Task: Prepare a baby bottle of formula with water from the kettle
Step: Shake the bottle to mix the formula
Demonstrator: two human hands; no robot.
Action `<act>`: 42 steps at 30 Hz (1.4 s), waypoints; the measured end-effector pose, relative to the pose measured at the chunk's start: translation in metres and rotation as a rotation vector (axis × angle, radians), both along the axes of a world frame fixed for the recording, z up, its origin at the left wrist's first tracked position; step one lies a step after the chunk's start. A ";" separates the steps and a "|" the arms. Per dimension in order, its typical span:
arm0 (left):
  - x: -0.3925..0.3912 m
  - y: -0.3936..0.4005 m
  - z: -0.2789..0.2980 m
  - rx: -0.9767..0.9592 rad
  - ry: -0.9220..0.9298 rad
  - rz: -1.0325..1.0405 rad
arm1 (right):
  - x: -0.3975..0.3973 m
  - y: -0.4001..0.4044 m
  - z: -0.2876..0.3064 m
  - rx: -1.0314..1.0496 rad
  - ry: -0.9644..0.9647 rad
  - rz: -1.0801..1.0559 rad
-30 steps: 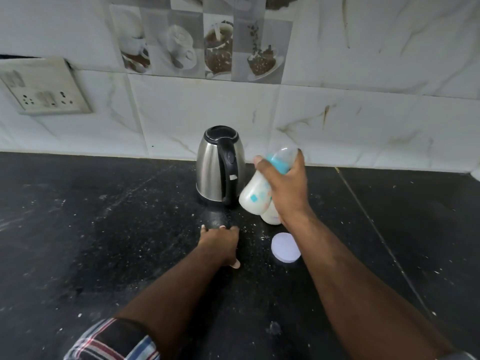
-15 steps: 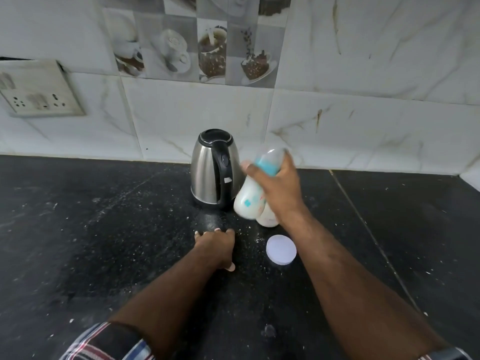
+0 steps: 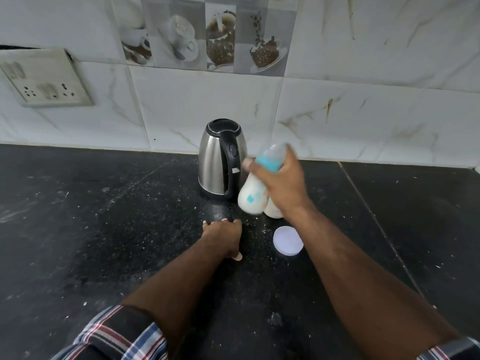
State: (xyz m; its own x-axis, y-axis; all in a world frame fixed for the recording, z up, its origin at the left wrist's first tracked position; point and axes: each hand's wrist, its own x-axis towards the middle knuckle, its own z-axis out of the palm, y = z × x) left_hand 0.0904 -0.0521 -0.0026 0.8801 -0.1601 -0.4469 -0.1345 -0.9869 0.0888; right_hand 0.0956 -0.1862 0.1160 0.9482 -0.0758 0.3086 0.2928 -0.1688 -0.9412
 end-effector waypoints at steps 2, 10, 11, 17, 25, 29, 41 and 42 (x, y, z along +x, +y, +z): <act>-0.001 0.001 0.000 0.000 0.009 -0.002 | 0.005 -0.001 0.004 0.124 0.000 -0.049; -0.003 -0.001 0.005 -0.007 0.034 0.011 | 0.004 0.006 0.005 0.128 0.050 0.043; -0.004 -0.001 0.006 -0.010 0.037 0.015 | 0.002 0.010 0.003 0.088 0.062 0.085; -0.010 0.002 0.005 -0.068 0.070 0.053 | -0.012 0.030 -0.038 -0.145 0.241 0.175; -0.008 0.002 0.000 -0.084 0.018 0.035 | -0.023 0.017 -0.050 -0.275 0.375 0.411; -0.003 -0.003 0.009 -0.005 0.049 0.014 | -0.006 0.009 -0.024 0.053 0.231 0.203; 0.000 -0.001 0.006 0.008 0.024 -0.047 | -0.005 -0.001 -0.010 0.014 0.127 0.103; 0.000 -0.001 0.005 0.005 0.021 -0.048 | -0.008 -0.001 -0.017 -0.149 0.172 0.157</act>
